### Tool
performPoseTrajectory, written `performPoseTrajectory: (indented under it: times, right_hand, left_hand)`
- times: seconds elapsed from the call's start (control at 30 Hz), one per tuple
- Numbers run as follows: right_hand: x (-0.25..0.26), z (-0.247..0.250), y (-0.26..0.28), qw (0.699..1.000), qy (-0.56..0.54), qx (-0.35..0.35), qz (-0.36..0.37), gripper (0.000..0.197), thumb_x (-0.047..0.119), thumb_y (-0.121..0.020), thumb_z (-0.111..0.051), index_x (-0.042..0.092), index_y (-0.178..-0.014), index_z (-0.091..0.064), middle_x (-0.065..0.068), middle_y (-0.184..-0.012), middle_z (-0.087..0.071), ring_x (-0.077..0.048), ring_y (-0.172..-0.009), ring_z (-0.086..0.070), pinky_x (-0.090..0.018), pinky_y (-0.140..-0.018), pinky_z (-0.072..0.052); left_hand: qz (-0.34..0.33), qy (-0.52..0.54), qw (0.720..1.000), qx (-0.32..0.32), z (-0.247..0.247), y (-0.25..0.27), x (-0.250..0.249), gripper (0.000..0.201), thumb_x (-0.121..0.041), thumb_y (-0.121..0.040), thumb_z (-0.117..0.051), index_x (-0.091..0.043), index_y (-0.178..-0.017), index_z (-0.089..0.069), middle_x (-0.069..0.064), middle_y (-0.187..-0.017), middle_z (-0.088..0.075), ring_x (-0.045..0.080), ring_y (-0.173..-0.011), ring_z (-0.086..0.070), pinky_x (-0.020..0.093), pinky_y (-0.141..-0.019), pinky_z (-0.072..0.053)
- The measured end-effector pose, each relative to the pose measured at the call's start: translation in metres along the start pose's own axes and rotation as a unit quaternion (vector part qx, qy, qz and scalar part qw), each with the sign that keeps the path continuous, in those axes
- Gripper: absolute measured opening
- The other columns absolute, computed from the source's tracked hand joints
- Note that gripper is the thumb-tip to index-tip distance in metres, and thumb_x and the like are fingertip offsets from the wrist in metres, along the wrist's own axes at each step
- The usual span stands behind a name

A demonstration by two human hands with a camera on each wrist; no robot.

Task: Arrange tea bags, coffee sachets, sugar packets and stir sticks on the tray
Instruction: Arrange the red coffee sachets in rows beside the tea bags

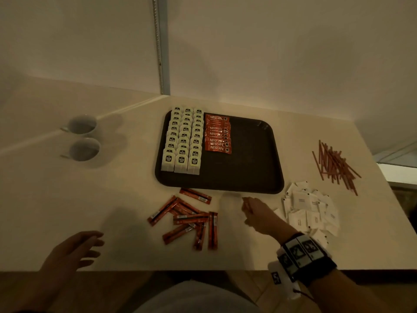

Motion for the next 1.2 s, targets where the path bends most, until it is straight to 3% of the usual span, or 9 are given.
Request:
performPoseTrajectory:
  times: [0.1, 0.2, 0.3, 0.47, 0.57, 0.7, 1.0, 1.13, 1.2]
  right_hand:
    - [0.036, -0.037, -0.001, 0.996, 0.02, 0.083, 0.0, 0.036, 0.037, -0.097, -0.044, 0.006, -0.116, -0.048, -0.006, -0.103, -0.052, -0.016, -0.085, -0.052, -0.028, -0.069, -0.046]
    - [0.053, -0.069, 0.004, 0.992, 0.026, 0.122, -0.028, 0.078, 0.07, -0.073, -0.059, 0.012, -0.121, -0.038, -0.003, -0.107, -0.058, -0.013, -0.085, -0.058, -0.025, -0.066, -0.048]
    - [0.068, -0.085, 0.001, 0.992, 0.088, 0.091, -0.013, 0.096, 0.068, -0.065, -0.069, 0.013, -0.133, -0.028, 0.0, -0.109, -0.06, -0.015, -0.089, -0.063, -0.028, -0.073, -0.054]
    - [0.08, -0.083, -0.016, 0.995, 0.089, 0.048, -0.011, 0.057, 0.037, -0.086, -0.062, 0.008, -0.128, -0.036, -0.005, -0.106, -0.061, -0.02, -0.083, -0.066, -0.033, -0.072, -0.058]
    - [0.08, -0.077, -0.022, 0.99, 0.14, 0.026, 0.016, 0.04, 0.035, -0.095, -0.046, 0.011, -0.127, -0.043, -0.01, -0.119, -0.057, -0.026, -0.102, -0.06, -0.036, -0.086, -0.052]
    - [0.079, -0.082, -0.025, 0.985, 0.166, 0.044, 0.018, 0.036, 0.028, -0.097, -0.041, 0.009, -0.128, -0.042, -0.013, -0.123, -0.055, -0.028, -0.107, -0.058, -0.036, -0.088, -0.05]
    - [0.094, -0.08, -0.027, 0.985, 0.165, 0.003, 0.047, 0.034, 0.035, -0.098, -0.037, 0.015, -0.125, -0.041, -0.008, -0.121, -0.058, -0.026, -0.103, -0.06, -0.038, -0.085, -0.049]
    - [0.092, -0.081, -0.03, 0.983, 0.178, 0.019, 0.046, 0.037, 0.035, -0.097, -0.039, 0.015, -0.128, -0.042, -0.009, -0.125, -0.055, -0.025, -0.108, -0.057, -0.037, -0.088, -0.048]
    - [0.09, -0.077, -0.028, 0.982, 0.179, 0.036, 0.047, 0.04, 0.037, -0.097, -0.04, 0.015, -0.13, -0.042, -0.009, -0.127, -0.054, -0.025, -0.109, -0.057, -0.036, -0.09, -0.047]
  left_hand:
    - [-0.002, 0.01, 1.0, -0.001, 0.001, 0.002, 0.001, 0.018, -0.006, -0.097, -0.047, -0.007, -0.096, -0.065, 0.019, -0.094, -0.066, 0.035, -0.079, -0.059, 0.032, -0.066, -0.047]
    - [-0.011, 0.018, 1.0, 0.003, -0.001, 0.002, 0.0, 0.018, -0.007, -0.097, -0.048, -0.006, -0.099, -0.065, 0.018, -0.094, -0.067, 0.034, -0.079, -0.06, 0.031, -0.065, -0.049]
    - [-0.023, 0.024, 0.999, 0.001, -0.002, 0.007, -0.003, 0.018, -0.006, -0.097, -0.047, -0.007, -0.097, -0.065, 0.02, -0.096, -0.066, 0.036, -0.081, -0.06, 0.036, -0.07, -0.046]
    - [-0.045, 0.002, 0.999, 0.005, -0.007, 0.012, -0.014, 0.017, -0.005, -0.096, -0.049, -0.007, -0.096, -0.066, 0.02, -0.095, -0.066, 0.037, -0.081, -0.06, 0.036, -0.07, -0.047]
    - [-0.119, -0.11, 0.987, 0.02, -0.026, 0.007, -0.037, 0.012, -0.011, -0.093, -0.058, -0.02, -0.094, -0.066, 0.004, -0.095, -0.068, 0.026, -0.083, -0.064, 0.027, -0.069, -0.049]
    - [-0.23, -0.252, 0.938, 0.062, -0.087, -0.007, -0.083, 0.018, -0.023, -0.085, -0.069, -0.032, -0.096, -0.058, -0.009, -0.097, -0.057, 0.003, -0.084, -0.052, 0.01, -0.067, -0.037]
    - [-0.275, -0.543, 0.79, 0.073, -0.192, -0.043, -0.095, 0.042, -0.045, -0.096, -0.045, -0.014, -0.122, -0.052, 0.006, -0.128, -0.05, 0.023, -0.118, -0.044, 0.035, -0.105, -0.03]
    - [-0.257, -0.544, 0.794, 0.086, -0.19, -0.052, -0.093, 0.037, -0.044, -0.096, -0.043, -0.015, -0.116, -0.055, 0.004, -0.122, -0.054, 0.023, -0.117, -0.046, 0.037, -0.103, -0.029]
    - [-0.251, -0.48, 0.834, 0.102, -0.186, -0.052, -0.098, 0.022, -0.032, -0.1, -0.039, -0.015, -0.108, -0.051, 0.003, -0.108, -0.057, 0.021, -0.105, -0.052, 0.032, -0.092, -0.038]
Point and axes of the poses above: each hand's wrist, its own y-axis away from the middle knuckle, its own z-axis out of the back of the hand, x = y × z, the point moved 9 cm from there along -y, towards the middle knuckle
